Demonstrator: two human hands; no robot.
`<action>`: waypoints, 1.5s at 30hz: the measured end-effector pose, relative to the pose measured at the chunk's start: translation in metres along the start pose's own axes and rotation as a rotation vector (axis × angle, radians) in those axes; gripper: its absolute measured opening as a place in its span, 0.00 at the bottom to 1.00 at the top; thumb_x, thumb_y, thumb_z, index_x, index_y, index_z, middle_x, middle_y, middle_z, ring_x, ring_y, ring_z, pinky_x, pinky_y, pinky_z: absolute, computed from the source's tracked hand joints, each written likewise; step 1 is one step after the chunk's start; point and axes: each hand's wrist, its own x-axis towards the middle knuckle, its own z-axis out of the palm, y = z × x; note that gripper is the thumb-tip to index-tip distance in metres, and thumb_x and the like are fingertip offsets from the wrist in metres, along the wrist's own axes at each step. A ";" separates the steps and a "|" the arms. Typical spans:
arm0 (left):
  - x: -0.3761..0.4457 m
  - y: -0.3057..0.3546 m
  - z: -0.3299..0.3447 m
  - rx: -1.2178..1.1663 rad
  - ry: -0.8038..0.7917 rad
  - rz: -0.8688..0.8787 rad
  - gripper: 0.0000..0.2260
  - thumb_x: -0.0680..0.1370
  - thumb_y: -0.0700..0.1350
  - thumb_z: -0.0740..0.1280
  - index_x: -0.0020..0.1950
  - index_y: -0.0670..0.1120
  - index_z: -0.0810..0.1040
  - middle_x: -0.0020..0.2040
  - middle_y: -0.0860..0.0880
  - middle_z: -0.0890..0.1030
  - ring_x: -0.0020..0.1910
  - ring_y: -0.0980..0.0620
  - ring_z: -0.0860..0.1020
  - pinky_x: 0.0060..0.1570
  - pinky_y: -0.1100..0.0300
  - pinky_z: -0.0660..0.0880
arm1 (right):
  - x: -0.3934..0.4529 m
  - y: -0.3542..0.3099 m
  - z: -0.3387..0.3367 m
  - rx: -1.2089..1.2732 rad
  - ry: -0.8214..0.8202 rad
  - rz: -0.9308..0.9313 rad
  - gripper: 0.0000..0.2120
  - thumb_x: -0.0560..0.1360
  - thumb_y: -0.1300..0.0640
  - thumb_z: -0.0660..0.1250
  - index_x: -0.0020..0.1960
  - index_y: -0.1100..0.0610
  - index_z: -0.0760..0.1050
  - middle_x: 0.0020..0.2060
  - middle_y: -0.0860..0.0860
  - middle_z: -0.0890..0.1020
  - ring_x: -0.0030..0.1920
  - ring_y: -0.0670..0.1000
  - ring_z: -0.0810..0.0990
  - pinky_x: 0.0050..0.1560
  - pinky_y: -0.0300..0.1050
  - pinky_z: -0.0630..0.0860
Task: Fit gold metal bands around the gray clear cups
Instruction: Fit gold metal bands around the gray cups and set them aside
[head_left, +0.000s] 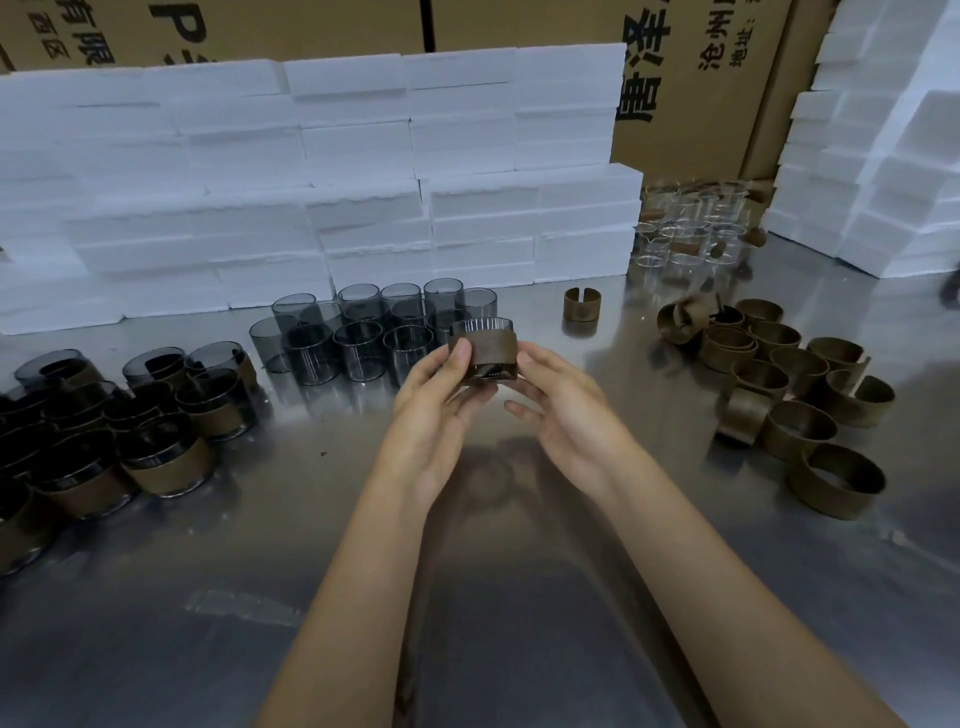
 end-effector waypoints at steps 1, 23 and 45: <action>-0.001 0.001 0.001 -0.003 -0.015 -0.010 0.31 0.76 0.45 0.69 0.75 0.32 0.68 0.68 0.33 0.77 0.59 0.44 0.80 0.63 0.55 0.78 | -0.001 0.000 -0.001 0.007 -0.049 0.011 0.14 0.85 0.58 0.60 0.68 0.56 0.77 0.55 0.49 0.84 0.58 0.46 0.81 0.57 0.44 0.75; 0.006 0.007 -0.024 0.742 0.263 0.082 0.23 0.68 0.38 0.80 0.55 0.49 0.73 0.47 0.53 0.79 0.43 0.57 0.79 0.34 0.73 0.73 | 0.000 0.021 0.008 -0.509 -0.013 -0.064 0.19 0.76 0.62 0.74 0.64 0.57 0.74 0.62 0.53 0.80 0.62 0.50 0.79 0.64 0.45 0.77; 0.008 0.021 -0.059 1.041 0.692 0.230 0.14 0.81 0.41 0.64 0.66 0.45 0.78 0.59 0.47 0.82 0.63 0.44 0.77 0.57 0.55 0.70 | 0.006 0.023 0.002 -0.540 0.044 0.013 0.08 0.80 0.58 0.69 0.58 0.52 0.77 0.57 0.51 0.83 0.55 0.49 0.81 0.47 0.32 0.72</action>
